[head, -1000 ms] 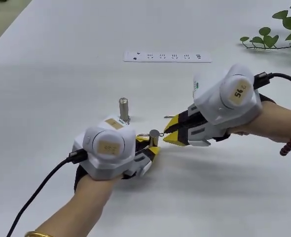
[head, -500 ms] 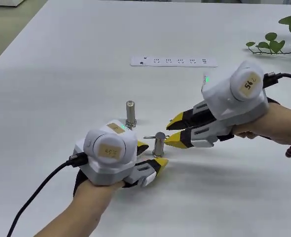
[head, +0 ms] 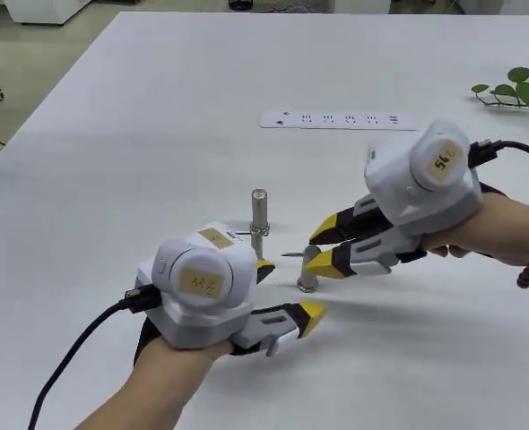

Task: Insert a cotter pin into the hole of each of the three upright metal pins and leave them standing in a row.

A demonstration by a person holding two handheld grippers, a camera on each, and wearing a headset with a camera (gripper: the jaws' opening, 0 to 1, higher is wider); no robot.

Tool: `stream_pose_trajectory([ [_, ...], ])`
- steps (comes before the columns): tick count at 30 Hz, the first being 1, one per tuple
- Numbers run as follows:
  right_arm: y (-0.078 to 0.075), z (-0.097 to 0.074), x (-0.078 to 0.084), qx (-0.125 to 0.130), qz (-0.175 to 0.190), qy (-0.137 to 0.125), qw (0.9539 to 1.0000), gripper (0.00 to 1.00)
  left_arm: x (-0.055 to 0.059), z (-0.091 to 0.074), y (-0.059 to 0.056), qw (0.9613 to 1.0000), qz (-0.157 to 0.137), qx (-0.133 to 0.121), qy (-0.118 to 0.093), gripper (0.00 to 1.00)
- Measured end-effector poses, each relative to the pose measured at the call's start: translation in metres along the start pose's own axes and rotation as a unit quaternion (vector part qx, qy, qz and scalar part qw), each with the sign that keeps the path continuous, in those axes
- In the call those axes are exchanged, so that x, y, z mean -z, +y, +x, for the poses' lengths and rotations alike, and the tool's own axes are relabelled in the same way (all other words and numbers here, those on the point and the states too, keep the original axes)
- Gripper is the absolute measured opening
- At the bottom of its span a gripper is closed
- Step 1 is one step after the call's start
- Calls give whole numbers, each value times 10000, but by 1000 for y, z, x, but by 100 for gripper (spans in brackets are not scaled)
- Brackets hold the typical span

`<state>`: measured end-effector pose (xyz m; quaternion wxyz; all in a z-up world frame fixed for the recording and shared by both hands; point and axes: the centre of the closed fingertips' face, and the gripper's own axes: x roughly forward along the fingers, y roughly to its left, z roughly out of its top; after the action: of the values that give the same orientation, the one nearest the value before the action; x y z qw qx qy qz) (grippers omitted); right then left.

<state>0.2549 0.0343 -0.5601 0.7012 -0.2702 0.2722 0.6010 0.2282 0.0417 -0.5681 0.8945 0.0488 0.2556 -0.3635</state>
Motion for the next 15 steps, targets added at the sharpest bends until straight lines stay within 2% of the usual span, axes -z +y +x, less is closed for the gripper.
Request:
stream_pose_trajectory([
  [5, 5, 5, 5, -66, -33, 113, 9999, 14, 1, -5, 4, 10000, -32, -57, -50, 53],
  [15, 3, 9, 4, -33, -4, 74, 10000, 11, -1, -16, 15, 9996, -225, -139, -134, 61],
])
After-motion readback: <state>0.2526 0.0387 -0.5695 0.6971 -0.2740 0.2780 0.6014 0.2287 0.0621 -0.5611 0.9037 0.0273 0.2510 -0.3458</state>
